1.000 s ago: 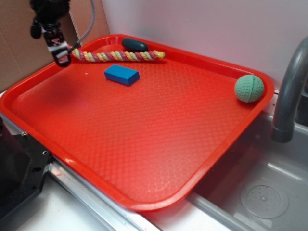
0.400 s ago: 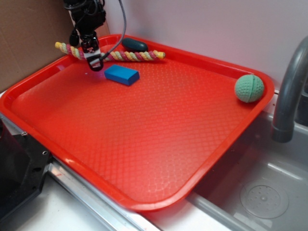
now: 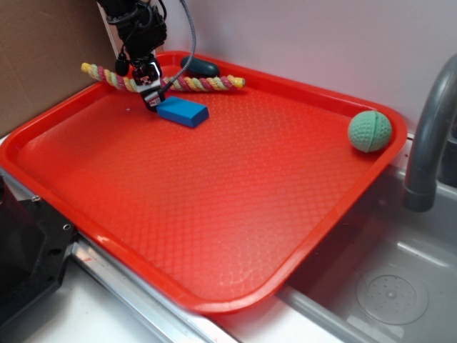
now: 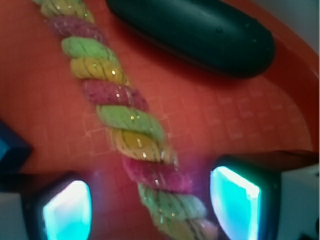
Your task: Grab the multicolored rope.
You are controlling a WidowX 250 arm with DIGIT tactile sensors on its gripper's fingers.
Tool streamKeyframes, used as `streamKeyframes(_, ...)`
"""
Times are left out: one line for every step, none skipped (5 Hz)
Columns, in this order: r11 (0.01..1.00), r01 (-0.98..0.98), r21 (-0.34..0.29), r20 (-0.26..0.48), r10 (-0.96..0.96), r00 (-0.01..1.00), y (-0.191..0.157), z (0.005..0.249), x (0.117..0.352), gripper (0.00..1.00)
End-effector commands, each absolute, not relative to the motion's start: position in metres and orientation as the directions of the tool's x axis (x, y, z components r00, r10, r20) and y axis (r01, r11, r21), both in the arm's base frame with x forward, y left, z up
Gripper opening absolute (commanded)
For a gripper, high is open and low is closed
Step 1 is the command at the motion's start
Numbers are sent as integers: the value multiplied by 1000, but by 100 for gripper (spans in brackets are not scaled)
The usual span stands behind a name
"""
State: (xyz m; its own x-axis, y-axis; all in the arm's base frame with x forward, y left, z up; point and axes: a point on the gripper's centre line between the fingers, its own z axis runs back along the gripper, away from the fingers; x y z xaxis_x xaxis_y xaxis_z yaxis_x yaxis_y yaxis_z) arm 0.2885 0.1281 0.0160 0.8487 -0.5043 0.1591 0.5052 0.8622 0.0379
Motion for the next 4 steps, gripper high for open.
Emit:
streamKeyframes(840,543,17,156,-538,828,124,17,303,100)
streamKeyframes(840,543,21,150,-539,829,124,15,301,100)
streamKeyframes(842,539,18,113,-538,836,118,9,303,50)
streamKeyframes(840,542,2,135,-537,832,112,8,302,0)
